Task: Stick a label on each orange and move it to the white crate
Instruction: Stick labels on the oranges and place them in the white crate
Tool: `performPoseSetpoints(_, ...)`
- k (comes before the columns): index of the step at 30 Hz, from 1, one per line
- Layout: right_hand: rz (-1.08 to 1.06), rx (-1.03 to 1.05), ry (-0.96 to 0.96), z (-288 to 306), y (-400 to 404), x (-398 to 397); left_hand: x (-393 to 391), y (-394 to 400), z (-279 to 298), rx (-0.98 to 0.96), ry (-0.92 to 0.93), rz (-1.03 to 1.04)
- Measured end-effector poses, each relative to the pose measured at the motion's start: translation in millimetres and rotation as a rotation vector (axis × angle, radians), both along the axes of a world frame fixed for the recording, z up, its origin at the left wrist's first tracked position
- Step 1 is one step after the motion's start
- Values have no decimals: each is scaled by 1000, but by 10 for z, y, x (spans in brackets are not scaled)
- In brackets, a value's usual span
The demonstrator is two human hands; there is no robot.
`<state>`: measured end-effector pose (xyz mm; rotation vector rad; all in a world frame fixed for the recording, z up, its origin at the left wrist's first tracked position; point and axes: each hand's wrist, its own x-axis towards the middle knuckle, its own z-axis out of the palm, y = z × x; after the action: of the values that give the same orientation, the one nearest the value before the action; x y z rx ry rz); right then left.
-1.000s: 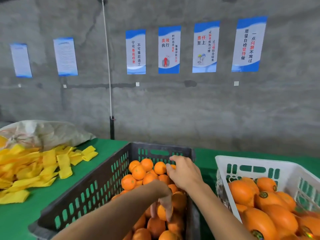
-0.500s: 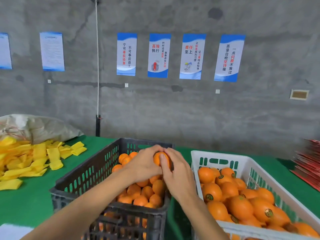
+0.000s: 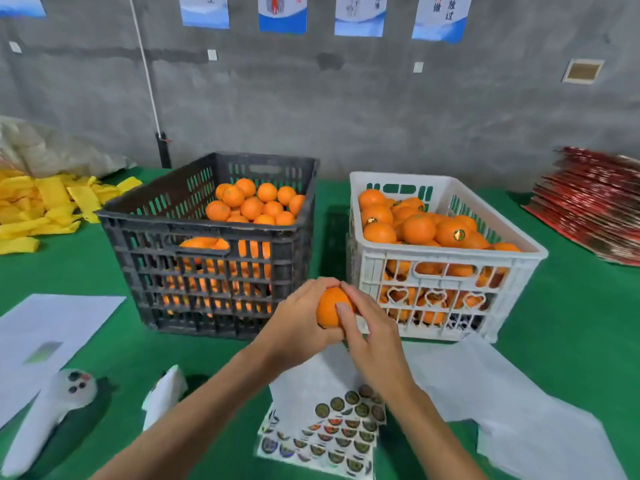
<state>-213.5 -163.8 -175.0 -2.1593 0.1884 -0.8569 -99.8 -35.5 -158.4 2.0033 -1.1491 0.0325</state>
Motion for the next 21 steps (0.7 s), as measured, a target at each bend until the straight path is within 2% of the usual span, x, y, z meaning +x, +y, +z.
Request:
performPoseSetpoints(3, -11, -10, 232, -392, -67, -249, -117, 55, -445, 55, 70, 30)
performPoseSetpoints(7, 84, -132, 442, -679, -103, -585, -201, 125, -868, 132, 47, 74)
performPoseSetpoints(10, 133, -237, 585, -801, -115, -680, -236, 163, -1050, 93, 39, 121)
performPoseSetpoints(16, 107, -361, 608, -821, -119, -645, -245, 170, -1105, 44, 30, 130)
performPoseSetpoints(21, 138, -49, 480, -845, -136, -651, -247, 195, -1107, 30, 35, 116)
